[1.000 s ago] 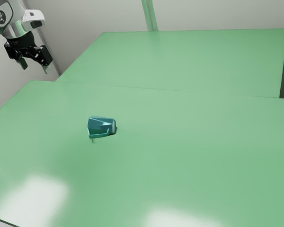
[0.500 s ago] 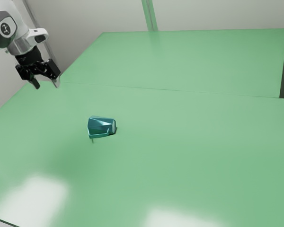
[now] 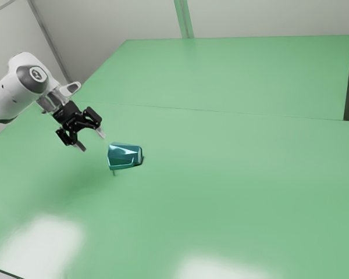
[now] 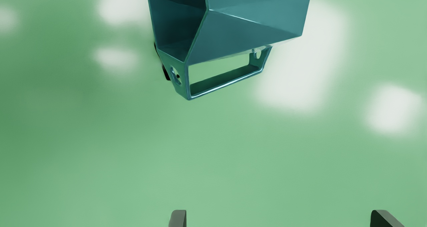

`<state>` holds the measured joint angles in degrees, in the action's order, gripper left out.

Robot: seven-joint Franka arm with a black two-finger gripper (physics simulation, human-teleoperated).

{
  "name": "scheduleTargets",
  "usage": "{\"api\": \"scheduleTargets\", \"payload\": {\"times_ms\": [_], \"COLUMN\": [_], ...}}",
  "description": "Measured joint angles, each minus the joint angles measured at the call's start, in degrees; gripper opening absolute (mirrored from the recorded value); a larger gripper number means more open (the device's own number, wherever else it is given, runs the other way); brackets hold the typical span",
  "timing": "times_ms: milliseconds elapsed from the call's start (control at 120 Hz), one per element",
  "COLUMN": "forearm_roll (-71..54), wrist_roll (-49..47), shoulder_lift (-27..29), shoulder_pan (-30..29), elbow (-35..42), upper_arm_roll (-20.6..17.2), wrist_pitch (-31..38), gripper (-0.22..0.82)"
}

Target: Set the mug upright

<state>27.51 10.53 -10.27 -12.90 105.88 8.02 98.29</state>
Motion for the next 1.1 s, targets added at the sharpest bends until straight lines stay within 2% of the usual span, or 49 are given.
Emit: {"api": "scheduleTargets", "payload": {"times_ms": [575,1100], "forearm_roll": [9.7,20.7], "wrist_roll": [3.0,5.4], "shoulder_lift": [-14.5,-17.2], "shoulder_pan": [-0.8,-0.9], "elbow": [-5.5,-5.9], "upper_arm_roll": [0.1,-0.4], "wrist_pitch": [8.1,11.6], "gripper": [0.60,0.60]}}
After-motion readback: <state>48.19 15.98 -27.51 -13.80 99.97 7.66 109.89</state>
